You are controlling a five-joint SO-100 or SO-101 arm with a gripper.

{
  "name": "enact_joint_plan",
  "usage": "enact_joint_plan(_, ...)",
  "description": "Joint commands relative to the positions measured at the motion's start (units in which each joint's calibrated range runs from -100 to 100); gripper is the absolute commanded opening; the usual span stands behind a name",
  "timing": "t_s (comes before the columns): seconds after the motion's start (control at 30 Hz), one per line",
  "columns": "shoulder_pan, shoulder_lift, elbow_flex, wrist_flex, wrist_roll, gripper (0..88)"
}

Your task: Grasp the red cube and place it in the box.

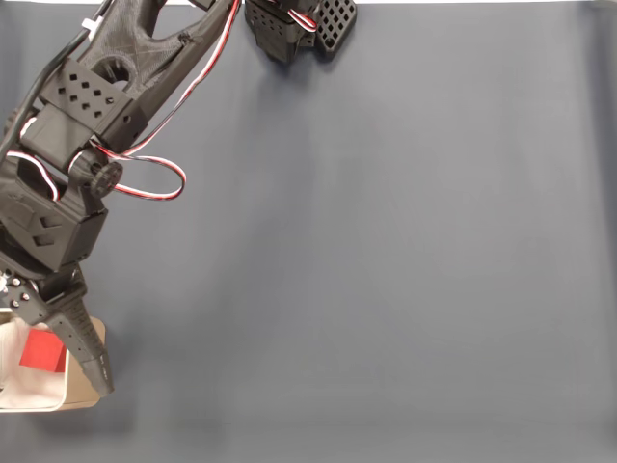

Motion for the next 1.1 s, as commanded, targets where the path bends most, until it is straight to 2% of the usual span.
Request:
enact_joint_plan(0.0,0.3,-2.9,-2.4,-0.7,0.1,59.0)
enact_joint_plan(0.87,0.5,-2.3,-2.3,-2.3,-0.4,58.1)
enact_joint_plan(0.93,0.5,-2.3,-2.3,-2.3,-0.1,53.6)
enact_joint_plan(0.97,0.4,-2.3,-2.3,-2.1,0.0,47.5)
enact_joint_plan(1.03,0.1,-2.5,-2.3,-2.3,0.0,25.4)
enact_joint_plan(1.07,-0.2,-2.8,-2.1,-2.3,0.4,17.6)
